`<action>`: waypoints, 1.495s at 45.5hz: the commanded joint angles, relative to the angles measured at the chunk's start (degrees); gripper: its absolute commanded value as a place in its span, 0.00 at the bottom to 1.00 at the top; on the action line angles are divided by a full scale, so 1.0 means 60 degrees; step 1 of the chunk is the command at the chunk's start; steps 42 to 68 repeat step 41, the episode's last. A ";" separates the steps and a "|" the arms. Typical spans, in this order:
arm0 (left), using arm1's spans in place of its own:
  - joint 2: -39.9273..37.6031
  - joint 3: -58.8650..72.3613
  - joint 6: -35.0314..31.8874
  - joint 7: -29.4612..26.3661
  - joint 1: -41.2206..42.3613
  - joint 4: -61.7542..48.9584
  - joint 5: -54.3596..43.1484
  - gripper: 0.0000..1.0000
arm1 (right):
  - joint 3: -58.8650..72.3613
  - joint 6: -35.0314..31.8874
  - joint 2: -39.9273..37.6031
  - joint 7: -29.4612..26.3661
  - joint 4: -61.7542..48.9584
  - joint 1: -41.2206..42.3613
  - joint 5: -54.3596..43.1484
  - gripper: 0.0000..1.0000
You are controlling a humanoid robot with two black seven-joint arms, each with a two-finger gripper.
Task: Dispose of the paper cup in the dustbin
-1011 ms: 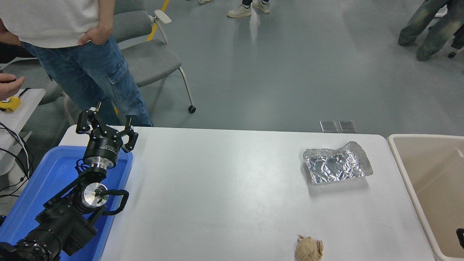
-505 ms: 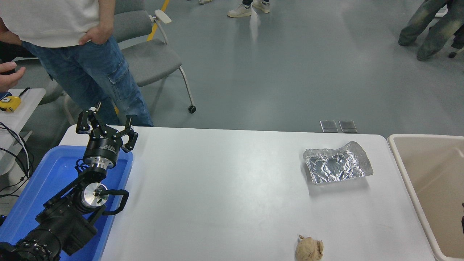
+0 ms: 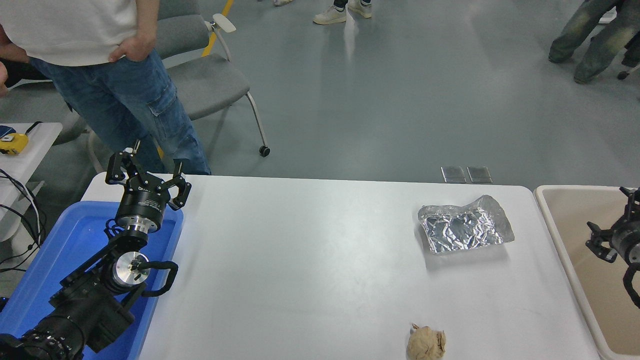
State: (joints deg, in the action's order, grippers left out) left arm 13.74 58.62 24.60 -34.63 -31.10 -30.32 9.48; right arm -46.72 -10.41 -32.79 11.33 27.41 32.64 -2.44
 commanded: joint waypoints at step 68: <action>-0.0005 0.0000 0.0016 0.0000 0.0013 0.0000 0.0002 1.00 | -0.2101 0.0285 0.2462 0.2946 0.1086 0.0083 -0.2699 1.00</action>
